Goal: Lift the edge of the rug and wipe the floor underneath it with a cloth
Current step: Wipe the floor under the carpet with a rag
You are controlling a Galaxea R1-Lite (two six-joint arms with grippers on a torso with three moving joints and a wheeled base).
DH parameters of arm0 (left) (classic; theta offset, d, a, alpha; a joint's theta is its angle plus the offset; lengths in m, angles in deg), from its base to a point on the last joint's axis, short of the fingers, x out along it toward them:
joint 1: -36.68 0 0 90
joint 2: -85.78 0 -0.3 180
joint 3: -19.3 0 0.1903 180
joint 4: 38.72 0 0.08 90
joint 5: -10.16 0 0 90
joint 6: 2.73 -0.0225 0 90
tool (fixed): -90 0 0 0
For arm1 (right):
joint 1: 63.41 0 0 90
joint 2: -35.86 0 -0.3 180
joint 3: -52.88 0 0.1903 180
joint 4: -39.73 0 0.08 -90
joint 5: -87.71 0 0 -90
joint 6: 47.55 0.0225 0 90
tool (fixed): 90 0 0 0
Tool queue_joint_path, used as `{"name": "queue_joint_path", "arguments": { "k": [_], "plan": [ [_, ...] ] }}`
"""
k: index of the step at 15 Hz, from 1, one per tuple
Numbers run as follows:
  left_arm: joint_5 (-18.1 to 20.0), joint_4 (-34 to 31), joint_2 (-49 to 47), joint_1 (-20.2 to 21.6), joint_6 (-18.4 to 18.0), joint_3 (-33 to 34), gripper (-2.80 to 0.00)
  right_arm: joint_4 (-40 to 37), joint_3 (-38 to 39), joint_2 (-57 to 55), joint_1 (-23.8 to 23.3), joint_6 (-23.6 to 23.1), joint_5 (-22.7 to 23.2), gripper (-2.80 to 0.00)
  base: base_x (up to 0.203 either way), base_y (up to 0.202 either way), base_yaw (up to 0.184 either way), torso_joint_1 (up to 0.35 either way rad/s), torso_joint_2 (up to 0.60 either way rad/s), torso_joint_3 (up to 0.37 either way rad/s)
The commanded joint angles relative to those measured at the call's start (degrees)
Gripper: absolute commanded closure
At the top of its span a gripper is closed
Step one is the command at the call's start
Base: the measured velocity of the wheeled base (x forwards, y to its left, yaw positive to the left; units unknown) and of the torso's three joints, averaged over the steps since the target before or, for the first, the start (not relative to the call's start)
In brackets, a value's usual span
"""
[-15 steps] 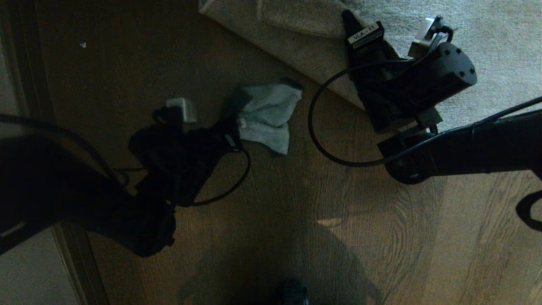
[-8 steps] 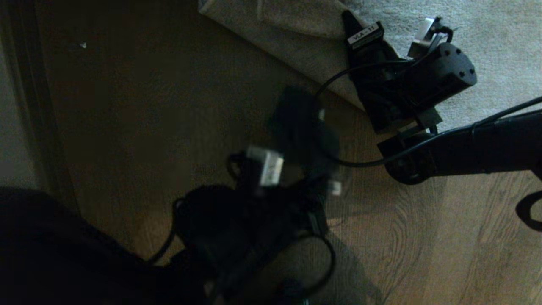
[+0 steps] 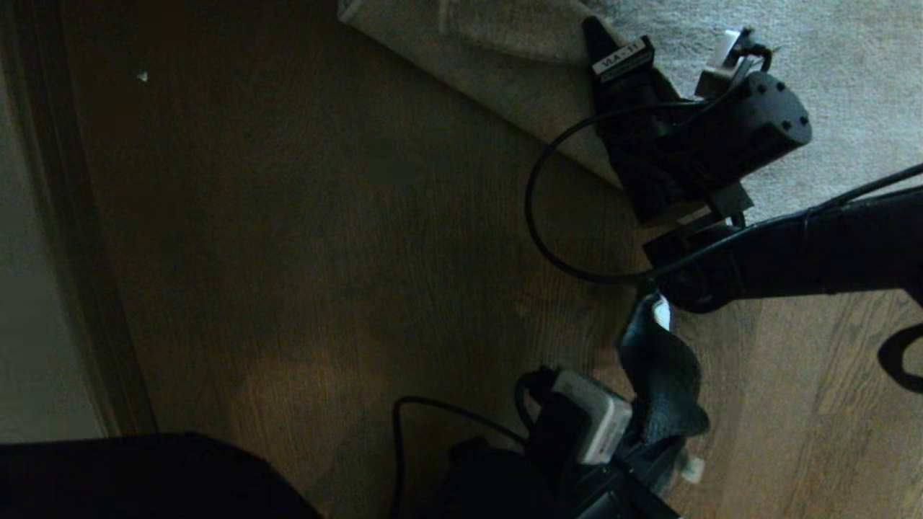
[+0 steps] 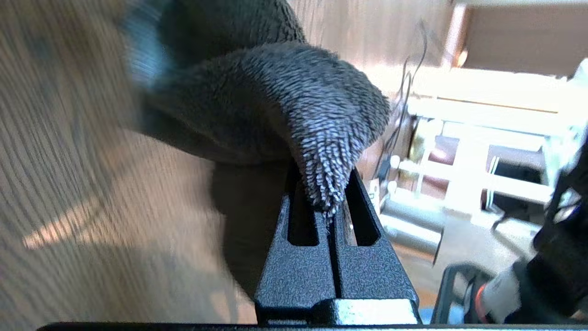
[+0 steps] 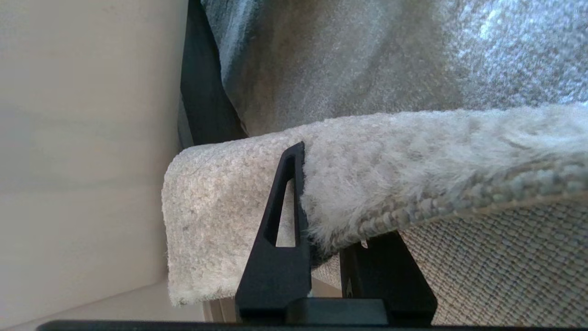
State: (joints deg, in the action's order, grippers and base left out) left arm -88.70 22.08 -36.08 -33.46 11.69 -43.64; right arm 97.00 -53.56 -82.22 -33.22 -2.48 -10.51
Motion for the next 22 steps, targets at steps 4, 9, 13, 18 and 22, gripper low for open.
{"name": "queue_joint_path", "arguments": {
  "k": [4,9,13,18,22],
  "plan": [
    [-0.04,0.55,-6.33,0.44,0.09,-0.42,0.00,0.48,-0.15,-0.66,-0.51,0.29,-0.04,0.00,0.000,0.000,0.000,0.000,0.00,0.000],
    [0.44,3.79,-10.48,5.21,0.17,-5.67,0.00,0.57,0.02,-0.84,-1.36,0.28,-0.04,0.00,0.000,0.000,0.000,0.000,0.00,0.000],
    [0.56,4.07,-13.26,9.86,0.17,-9.03,0.00,0.57,0.11,-1.28,-1.44,0.20,-0.13,0.00,0.000,0.000,0.000,0.000,0.00,0.000],
    [0.37,4.20,-14.12,18.28,0.17,-11.13,0.00,0.64,0.20,-1.82,-1.36,0.20,-0.13,0.00,0.000,0.000,0.000,0.000,0.00,0.000],
    [0.49,4.59,-11.78,25.78,0.17,-11.11,0.00,0.66,0.29,-2.07,-1.18,0.03,-0.13,0.00,0.000,0.000,0.000,0.000,0.00,0.000]
  ]
}}
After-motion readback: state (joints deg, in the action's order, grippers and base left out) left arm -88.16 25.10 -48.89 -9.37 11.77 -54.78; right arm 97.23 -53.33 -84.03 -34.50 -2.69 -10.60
